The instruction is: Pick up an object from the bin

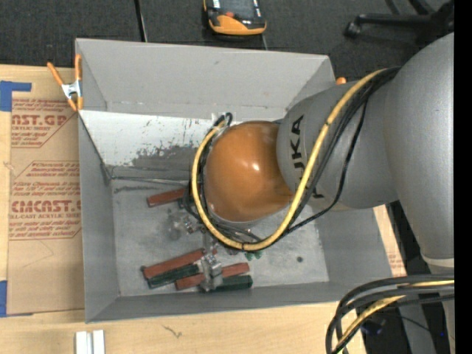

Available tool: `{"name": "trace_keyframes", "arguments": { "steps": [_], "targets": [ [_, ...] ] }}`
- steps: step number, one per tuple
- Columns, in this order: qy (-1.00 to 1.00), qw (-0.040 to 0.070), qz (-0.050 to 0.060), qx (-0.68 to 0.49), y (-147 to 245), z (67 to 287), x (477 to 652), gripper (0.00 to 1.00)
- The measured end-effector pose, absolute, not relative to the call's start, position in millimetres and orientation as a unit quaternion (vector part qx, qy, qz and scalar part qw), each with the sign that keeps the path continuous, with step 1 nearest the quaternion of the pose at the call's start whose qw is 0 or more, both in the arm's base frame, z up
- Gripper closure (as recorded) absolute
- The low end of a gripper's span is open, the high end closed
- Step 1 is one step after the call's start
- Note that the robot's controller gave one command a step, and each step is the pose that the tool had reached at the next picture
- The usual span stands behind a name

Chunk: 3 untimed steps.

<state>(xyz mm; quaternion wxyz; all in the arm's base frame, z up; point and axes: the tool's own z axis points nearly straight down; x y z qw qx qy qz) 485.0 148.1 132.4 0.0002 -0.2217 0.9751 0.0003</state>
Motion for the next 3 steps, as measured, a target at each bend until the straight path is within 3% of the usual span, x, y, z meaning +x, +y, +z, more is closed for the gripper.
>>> {"name": "trace_keyframes", "arguments": {
  "steps": [1, 2, 3],
  "targets": [
    [0.984, 0.005, 0.001, -0.179, 141.3, 68.3, 486.3, 0.00],
    [0.970, 0.000, 0.001, -0.242, 145.9, 69.6, 482.7, 1.00],
    [0.970, 0.000, 0.001, -0.242, 145.9, 69.6, 482.6, 1.00]
  ]
}}
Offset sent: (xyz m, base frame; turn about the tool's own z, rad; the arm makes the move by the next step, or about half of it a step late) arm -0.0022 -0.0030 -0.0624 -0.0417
